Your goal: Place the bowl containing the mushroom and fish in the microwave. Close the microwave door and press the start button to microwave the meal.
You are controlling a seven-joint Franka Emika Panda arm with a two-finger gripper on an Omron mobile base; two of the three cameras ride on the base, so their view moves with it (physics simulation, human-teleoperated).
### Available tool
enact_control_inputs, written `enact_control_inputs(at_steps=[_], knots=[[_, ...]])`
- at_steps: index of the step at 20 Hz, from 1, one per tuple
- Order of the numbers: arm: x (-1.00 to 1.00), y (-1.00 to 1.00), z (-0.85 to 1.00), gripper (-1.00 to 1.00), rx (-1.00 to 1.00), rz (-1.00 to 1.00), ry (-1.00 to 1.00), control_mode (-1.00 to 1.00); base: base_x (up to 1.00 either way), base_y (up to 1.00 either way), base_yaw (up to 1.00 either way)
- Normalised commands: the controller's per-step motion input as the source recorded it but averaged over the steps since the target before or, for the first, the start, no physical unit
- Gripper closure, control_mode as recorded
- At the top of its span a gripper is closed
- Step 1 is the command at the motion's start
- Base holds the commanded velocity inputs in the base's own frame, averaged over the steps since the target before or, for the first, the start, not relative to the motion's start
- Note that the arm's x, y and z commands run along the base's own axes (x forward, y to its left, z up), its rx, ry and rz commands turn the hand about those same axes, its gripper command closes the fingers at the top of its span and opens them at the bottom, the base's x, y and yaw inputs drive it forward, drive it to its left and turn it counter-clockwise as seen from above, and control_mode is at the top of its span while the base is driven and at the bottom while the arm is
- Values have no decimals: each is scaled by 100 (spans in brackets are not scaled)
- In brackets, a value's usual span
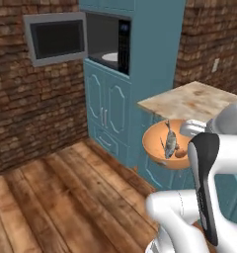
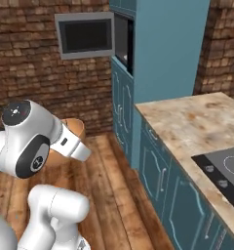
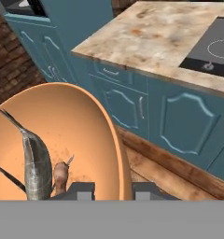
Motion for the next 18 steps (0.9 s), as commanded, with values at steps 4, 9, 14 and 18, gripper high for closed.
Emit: enact_control_inputs(at_steps=[4, 9, 14, 18], knots=[[0, 0, 0, 100, 0, 0, 0, 100, 100, 77, -41], [0, 0, 0, 100, 0, 0, 0, 100, 100, 86, -42], [0, 0, 0, 100, 0, 0, 0, 100, 100, 100, -37], [0, 0, 0, 100, 0, 0, 0, 100, 97, 100, -34]])
